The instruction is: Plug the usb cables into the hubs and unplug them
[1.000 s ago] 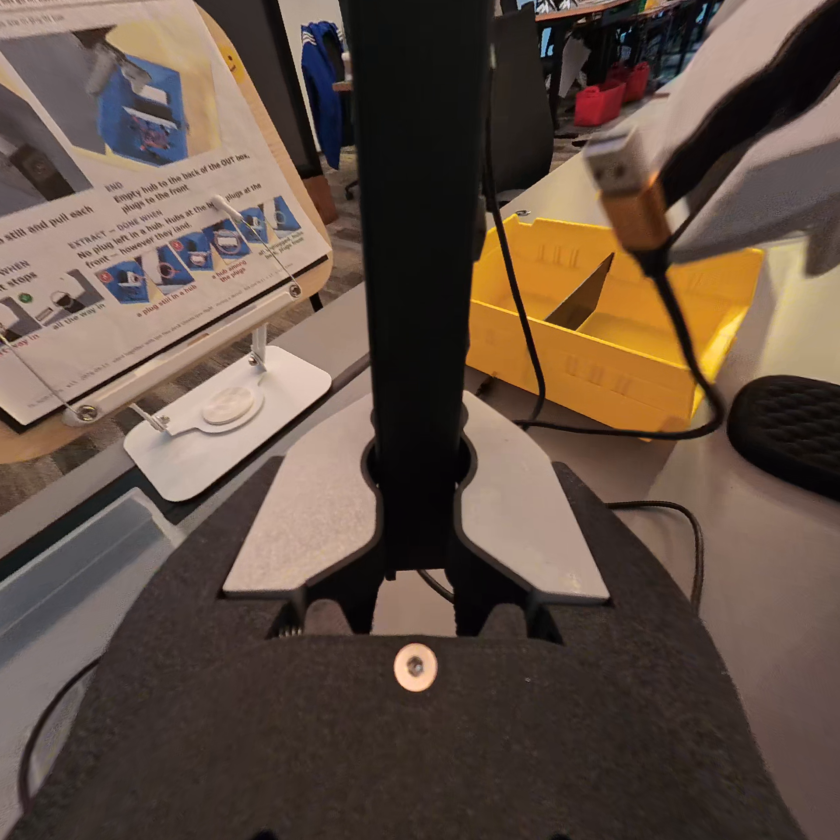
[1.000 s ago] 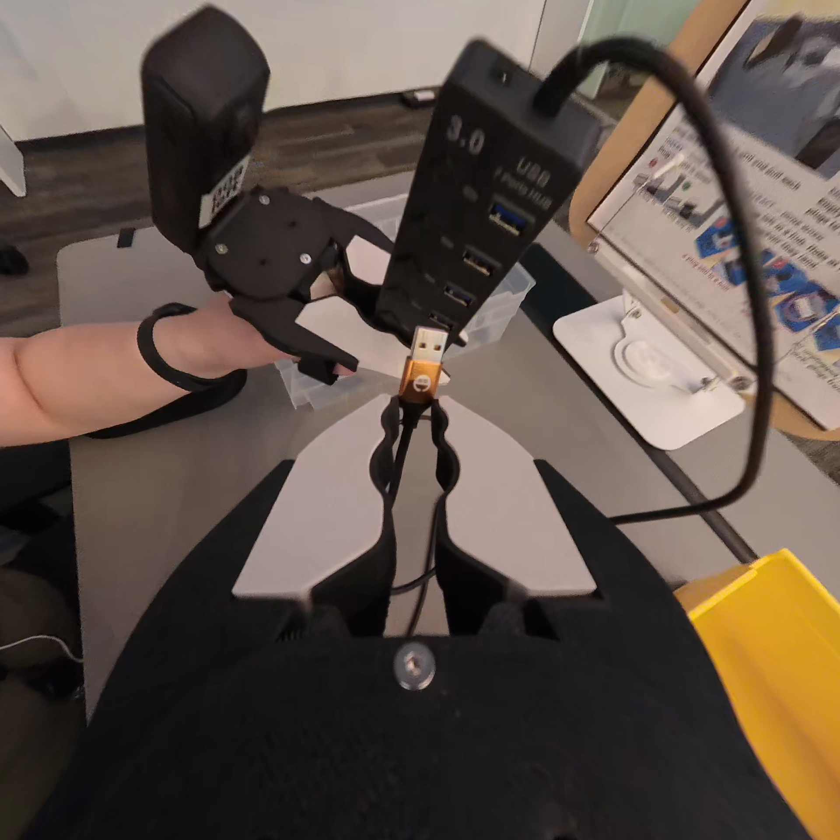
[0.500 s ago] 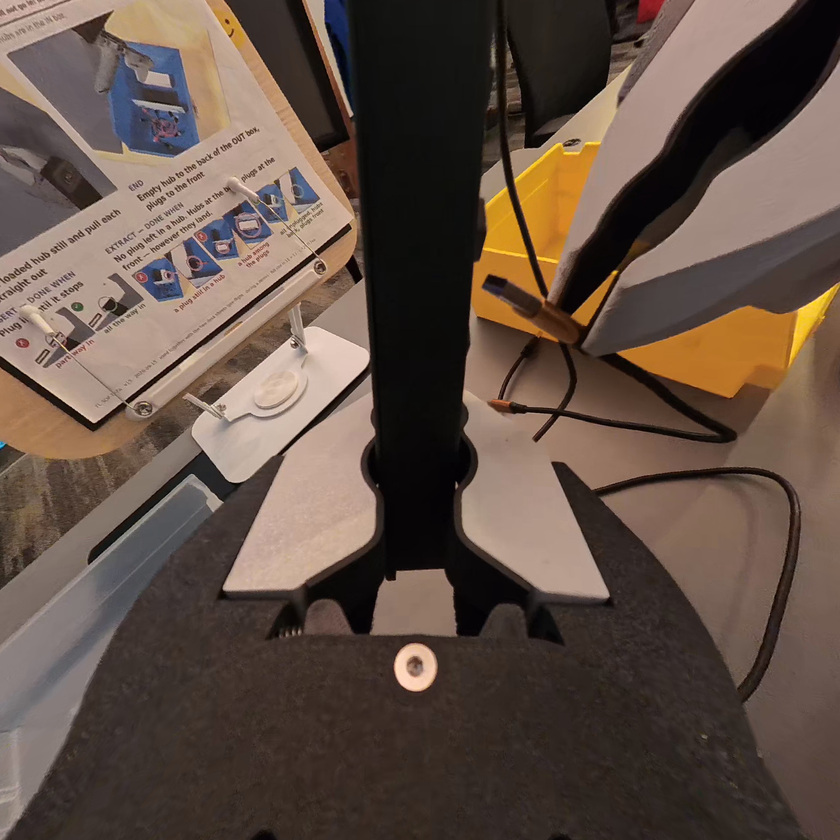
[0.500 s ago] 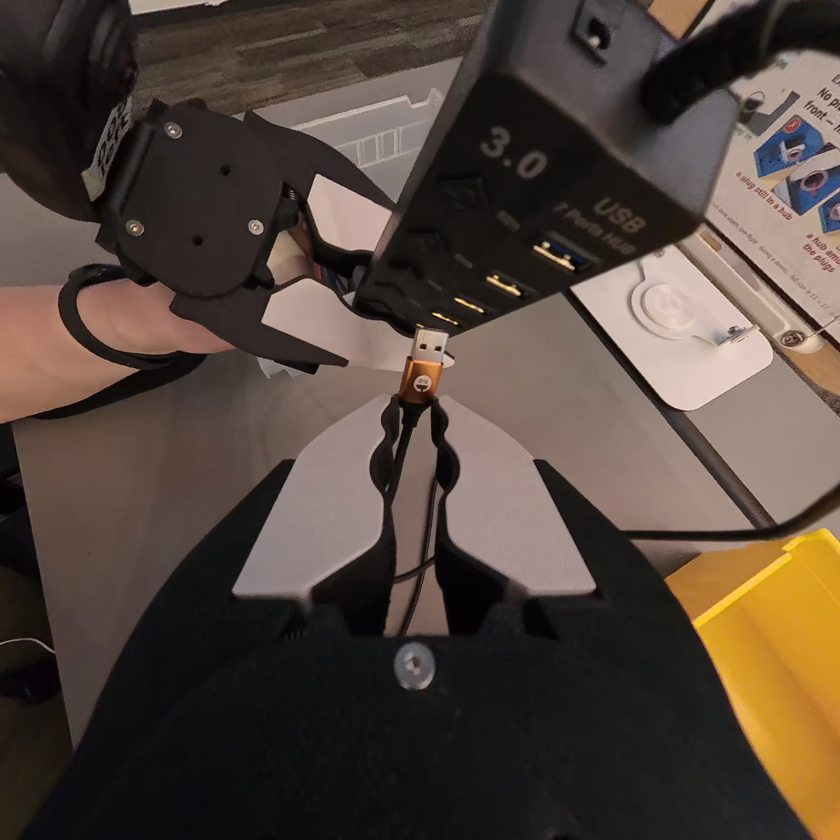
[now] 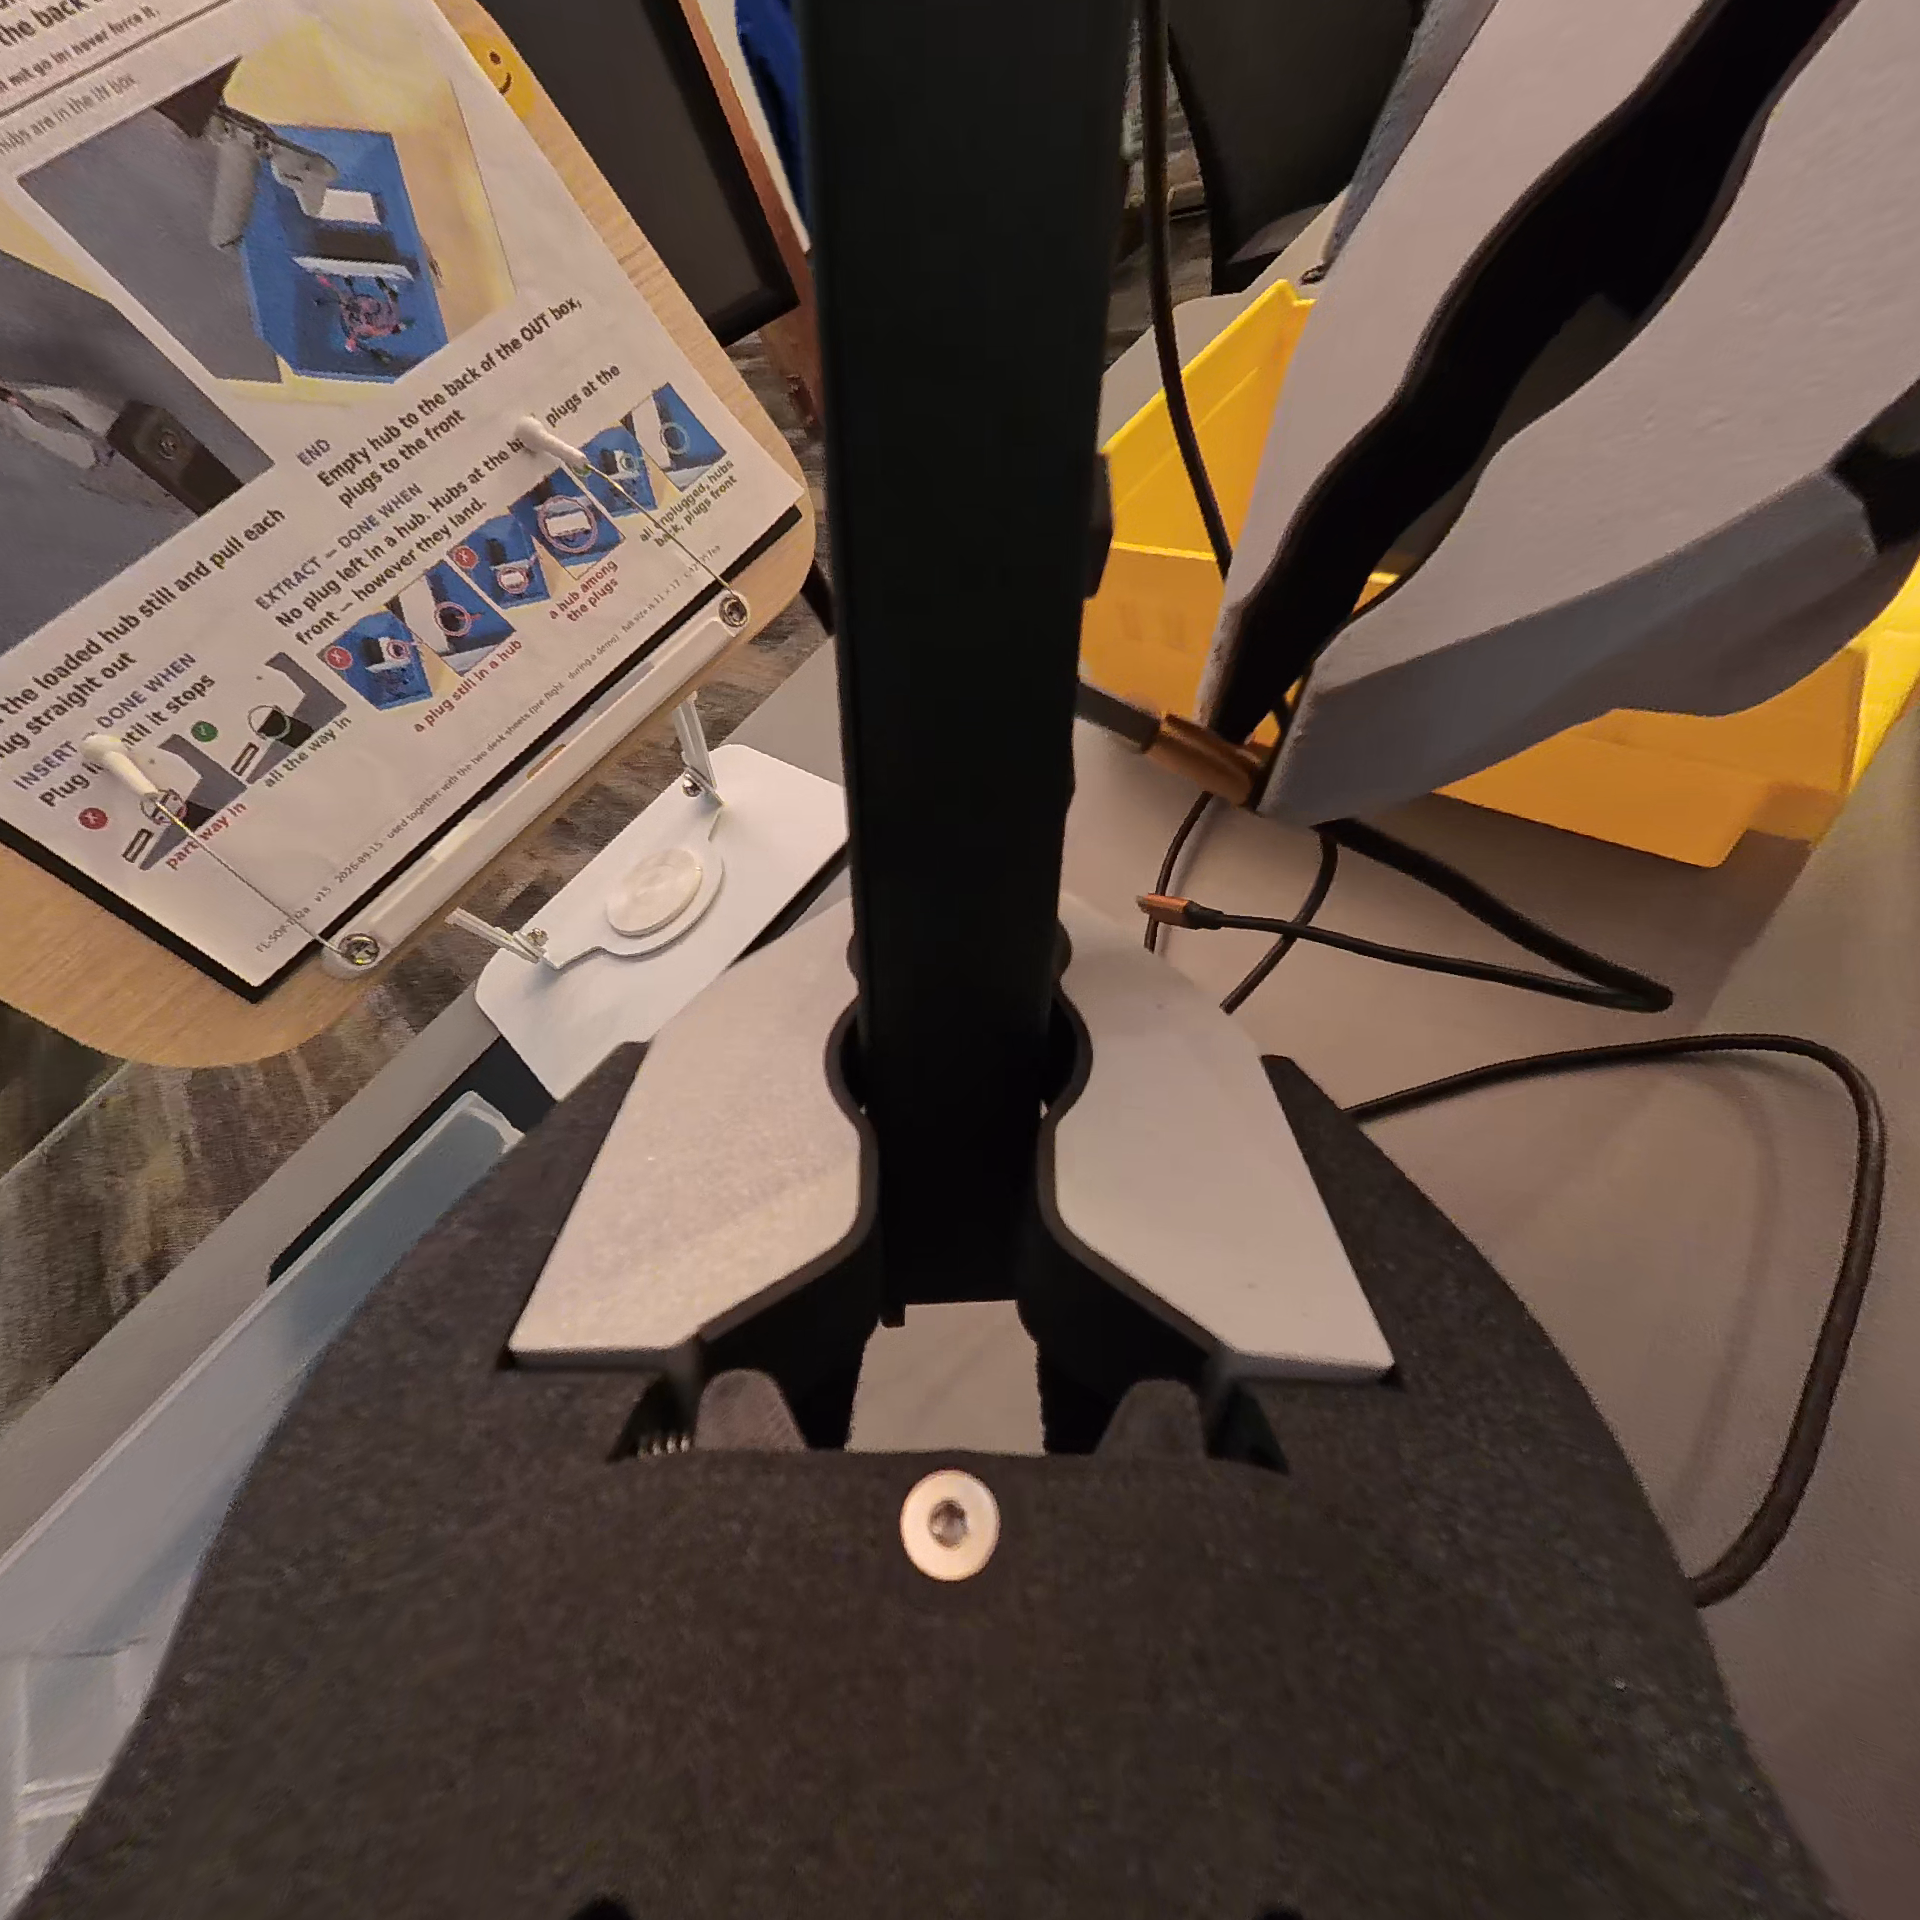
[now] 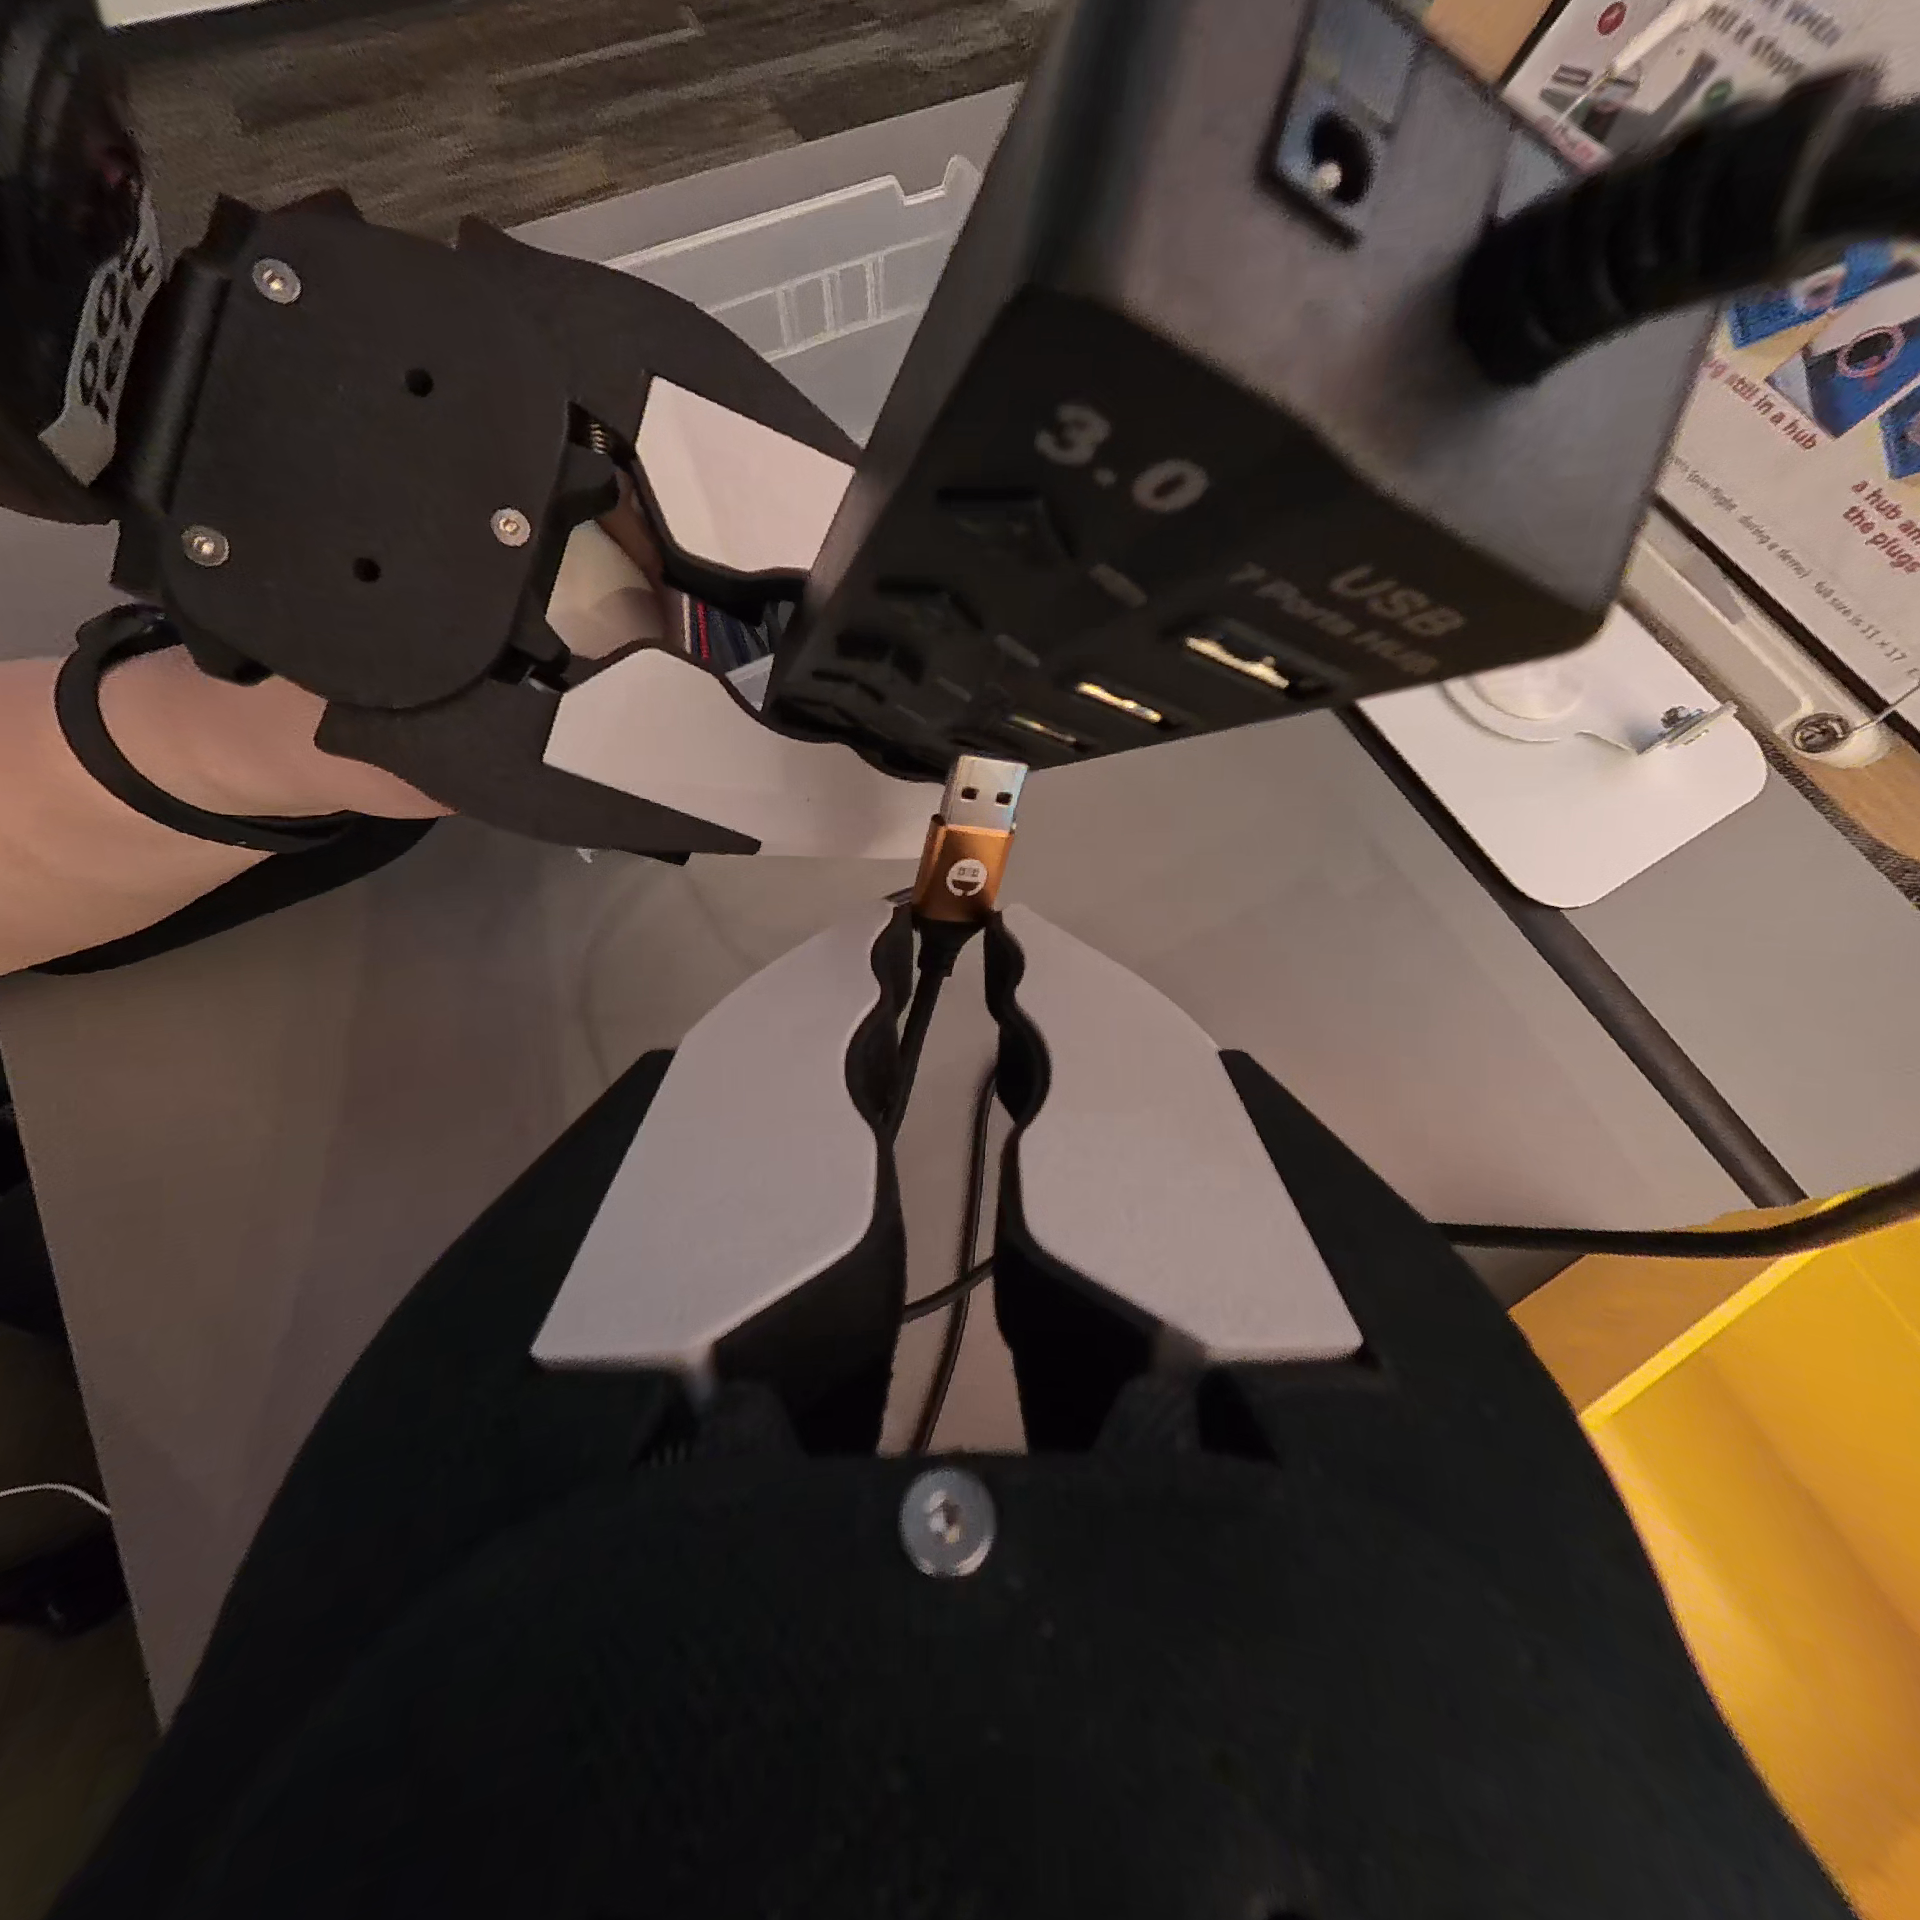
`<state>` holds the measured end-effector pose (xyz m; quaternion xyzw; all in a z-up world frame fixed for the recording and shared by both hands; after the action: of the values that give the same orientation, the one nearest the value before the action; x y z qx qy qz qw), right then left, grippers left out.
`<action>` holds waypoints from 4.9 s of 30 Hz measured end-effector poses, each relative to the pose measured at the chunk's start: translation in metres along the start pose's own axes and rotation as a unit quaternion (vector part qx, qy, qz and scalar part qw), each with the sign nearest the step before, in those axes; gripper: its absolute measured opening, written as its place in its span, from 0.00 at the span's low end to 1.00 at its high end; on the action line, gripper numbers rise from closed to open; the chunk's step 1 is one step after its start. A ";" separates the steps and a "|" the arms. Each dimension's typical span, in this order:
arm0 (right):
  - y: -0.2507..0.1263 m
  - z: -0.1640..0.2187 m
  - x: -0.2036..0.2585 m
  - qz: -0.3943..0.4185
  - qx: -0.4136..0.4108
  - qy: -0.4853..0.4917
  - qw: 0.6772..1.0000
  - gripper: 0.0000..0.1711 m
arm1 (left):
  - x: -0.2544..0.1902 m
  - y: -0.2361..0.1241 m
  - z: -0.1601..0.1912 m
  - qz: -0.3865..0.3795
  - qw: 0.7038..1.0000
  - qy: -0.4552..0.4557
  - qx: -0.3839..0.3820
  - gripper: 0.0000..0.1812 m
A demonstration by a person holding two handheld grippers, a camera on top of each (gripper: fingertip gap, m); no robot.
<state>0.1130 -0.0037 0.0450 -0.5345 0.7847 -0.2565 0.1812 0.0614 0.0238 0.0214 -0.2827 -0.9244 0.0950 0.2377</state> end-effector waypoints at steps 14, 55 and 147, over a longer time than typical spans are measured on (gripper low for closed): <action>0.004 0.005 -0.002 -0.002 0.012 0.008 1.000 0.08 | -0.001 0.002 0.003 -0.005 1.000 0.009 0.011 0.14; 0.014 -0.004 0.007 -0.017 -0.027 -0.059 0.998 0.00 | 0.029 -0.005 0.015 -0.034 0.998 -0.033 0.051 0.15; -0.026 -0.005 -0.004 0.012 -0.060 0.042 0.997 0.03 | 0.001 0.006 0.005 0.047 0.988 -0.148 -0.022 0.14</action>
<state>0.1309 -0.0061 0.0647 -0.5233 0.8122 -0.2292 0.1186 0.0612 0.0286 0.0161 -0.3136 -0.9370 0.1265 0.0877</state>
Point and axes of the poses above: each gripper's, where its closed fingertips meet, y out along the fingers, z out of its underside, x = y × z across the jaws, the point moved 2 cm from there along -y, back along the fingers, and after that the axes turned 4 degrees about -z, right-handed, at the moved point
